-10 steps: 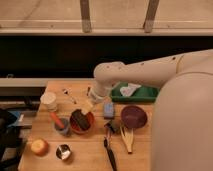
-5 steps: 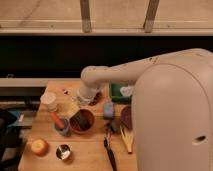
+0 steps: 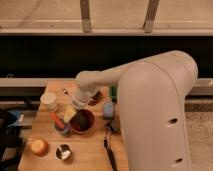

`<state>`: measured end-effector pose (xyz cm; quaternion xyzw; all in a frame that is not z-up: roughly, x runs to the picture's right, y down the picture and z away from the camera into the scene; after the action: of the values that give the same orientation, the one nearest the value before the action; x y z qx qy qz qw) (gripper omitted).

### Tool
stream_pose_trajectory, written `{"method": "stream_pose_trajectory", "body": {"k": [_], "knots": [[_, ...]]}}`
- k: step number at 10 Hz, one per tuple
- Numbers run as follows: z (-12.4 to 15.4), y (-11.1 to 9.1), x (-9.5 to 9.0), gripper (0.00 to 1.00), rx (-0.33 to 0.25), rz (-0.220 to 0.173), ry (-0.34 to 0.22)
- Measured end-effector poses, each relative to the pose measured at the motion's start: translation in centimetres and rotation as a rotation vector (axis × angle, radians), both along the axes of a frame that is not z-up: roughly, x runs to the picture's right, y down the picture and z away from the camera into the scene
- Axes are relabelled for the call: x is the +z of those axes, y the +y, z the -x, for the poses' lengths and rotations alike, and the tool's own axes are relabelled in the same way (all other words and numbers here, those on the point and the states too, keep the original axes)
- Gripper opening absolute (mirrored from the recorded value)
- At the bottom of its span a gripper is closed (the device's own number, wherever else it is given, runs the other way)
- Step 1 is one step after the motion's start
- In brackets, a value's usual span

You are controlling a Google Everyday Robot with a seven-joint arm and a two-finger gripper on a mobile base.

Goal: Wipe purple bowl with eraser

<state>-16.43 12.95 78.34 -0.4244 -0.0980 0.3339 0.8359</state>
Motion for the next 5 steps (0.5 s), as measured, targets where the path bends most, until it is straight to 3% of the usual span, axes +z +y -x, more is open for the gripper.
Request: {"method": "stream_pose_trajectory", "body": {"k": [5], "knots": [[-3.0, -1.3, 0.8, 0.7, 0.041, -0.046, 0.079]]}}
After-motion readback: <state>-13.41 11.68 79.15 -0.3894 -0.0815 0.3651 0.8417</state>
